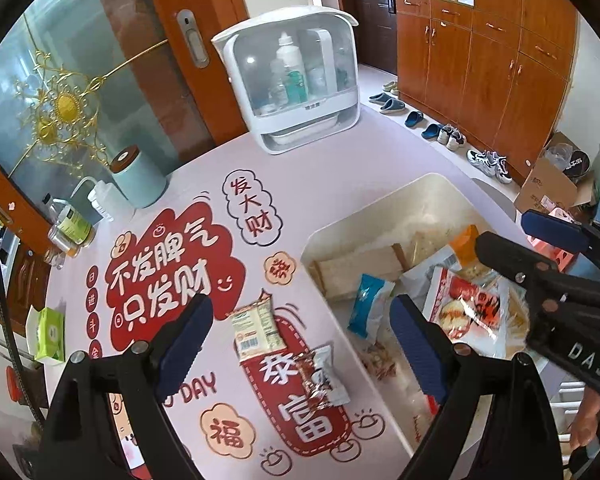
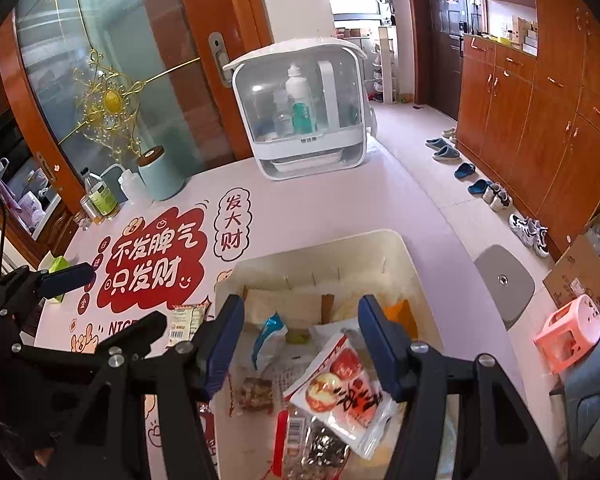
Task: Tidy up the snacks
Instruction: 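Move both open tools back over the cream packet and brown wrapper, then grasp the cream LIFO packet with left tool while right grasps the brown-red wrapper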
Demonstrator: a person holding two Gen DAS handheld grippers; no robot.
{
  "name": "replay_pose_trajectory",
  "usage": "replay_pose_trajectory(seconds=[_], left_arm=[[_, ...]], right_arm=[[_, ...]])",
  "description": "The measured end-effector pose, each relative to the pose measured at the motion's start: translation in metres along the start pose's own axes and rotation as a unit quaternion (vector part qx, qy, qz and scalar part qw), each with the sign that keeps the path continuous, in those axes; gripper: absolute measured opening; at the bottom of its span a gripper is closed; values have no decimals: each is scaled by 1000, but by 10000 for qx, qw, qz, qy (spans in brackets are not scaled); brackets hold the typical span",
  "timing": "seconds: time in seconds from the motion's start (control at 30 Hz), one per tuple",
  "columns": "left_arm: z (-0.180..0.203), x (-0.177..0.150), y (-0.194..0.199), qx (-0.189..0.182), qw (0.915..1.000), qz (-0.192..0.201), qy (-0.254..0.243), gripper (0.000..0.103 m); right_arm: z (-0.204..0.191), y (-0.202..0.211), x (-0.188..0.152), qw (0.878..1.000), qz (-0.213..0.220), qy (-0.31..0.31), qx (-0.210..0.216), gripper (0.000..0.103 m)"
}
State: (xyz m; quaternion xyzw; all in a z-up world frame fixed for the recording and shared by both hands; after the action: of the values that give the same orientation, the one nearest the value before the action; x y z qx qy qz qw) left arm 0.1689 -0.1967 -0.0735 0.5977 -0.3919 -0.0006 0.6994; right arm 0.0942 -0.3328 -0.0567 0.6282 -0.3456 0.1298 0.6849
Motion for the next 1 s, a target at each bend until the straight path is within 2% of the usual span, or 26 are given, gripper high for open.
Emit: replay_pose_trajectory(seconds=[0.2, 0.5, 0.6, 0.7, 0.87, 1.0], left_arm=[[-33, -15, 21, 212, 9997, 49, -90, 89], [-127, -15, 57, 811, 9964, 193, -165, 89], [-155, -9, 60, 960, 9947, 175, -338, 89], [-172, -1, 59, 1090, 9912, 134, -736, 89], [-183, 3, 35, 1034, 9782, 19, -1802, 91], [-175, -15, -8, 499, 9736, -361, -2198, 91]], right_arm=[[-10, 13, -12, 10000, -38, -31, -67, 60], [-56, 25, -19, 9999, -49, 130, -39, 60], [-76, 27, -18, 9997, -27, 235, -8, 60], [-94, 24, -20, 9995, -61, 311, -4, 60], [-120, 12, -30, 9994, -202, 265, -21, 60], [-136, -3, -46, 9991, -393, 134, -16, 60]])
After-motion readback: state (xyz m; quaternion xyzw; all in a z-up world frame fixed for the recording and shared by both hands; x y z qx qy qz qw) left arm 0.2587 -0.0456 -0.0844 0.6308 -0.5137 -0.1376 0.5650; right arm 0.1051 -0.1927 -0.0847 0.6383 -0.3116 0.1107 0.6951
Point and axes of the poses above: each gripper's, at about its wrist camera, not at the fingertips, and y roughly against the way its jaws point, z to its right, x to its top, the point moved 7 cm from there along -y, roughly the way its jaws point, and after that the axes turned 6 degrees about -x, right-handed, at the moved point
